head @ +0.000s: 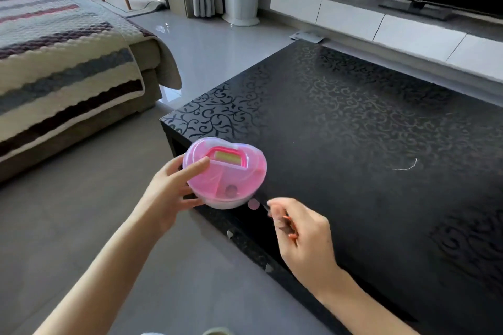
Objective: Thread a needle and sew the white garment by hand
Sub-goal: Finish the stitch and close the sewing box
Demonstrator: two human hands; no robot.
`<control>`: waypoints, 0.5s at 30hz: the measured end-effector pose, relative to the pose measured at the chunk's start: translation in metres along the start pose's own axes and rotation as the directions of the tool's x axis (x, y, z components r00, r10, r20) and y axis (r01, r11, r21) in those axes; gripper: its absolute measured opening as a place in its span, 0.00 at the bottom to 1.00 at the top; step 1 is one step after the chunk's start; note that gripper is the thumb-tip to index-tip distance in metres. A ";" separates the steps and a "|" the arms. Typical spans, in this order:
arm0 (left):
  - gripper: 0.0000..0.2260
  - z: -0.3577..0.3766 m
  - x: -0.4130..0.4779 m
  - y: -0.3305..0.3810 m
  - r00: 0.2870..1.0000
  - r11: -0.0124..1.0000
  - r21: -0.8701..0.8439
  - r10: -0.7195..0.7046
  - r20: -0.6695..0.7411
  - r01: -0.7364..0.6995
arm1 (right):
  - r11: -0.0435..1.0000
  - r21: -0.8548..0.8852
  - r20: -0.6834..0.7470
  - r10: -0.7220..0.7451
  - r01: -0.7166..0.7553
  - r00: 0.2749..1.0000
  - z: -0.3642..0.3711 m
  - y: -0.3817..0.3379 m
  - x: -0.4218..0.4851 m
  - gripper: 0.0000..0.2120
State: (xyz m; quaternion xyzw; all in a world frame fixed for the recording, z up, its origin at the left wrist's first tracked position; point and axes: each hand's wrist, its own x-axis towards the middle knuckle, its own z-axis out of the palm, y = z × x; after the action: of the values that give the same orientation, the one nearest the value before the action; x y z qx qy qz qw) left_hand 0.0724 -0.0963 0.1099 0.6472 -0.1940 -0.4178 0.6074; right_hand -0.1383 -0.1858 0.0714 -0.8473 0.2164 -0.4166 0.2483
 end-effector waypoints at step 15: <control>0.09 -0.081 -0.036 -0.097 0.948 0.972 -0.077 -0.235 -0.216 0.223 | 0.696 -0.714 0.632 0.687 -0.077 0.359 0.188 0.130 -0.148 0.17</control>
State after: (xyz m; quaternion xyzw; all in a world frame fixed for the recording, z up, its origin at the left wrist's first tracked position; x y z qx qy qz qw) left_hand 0.0895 -0.0005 0.0220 0.6922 -0.0370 -0.4149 0.5893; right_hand -0.0889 -0.1578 -0.1946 -0.8831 0.3756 0.2378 0.1500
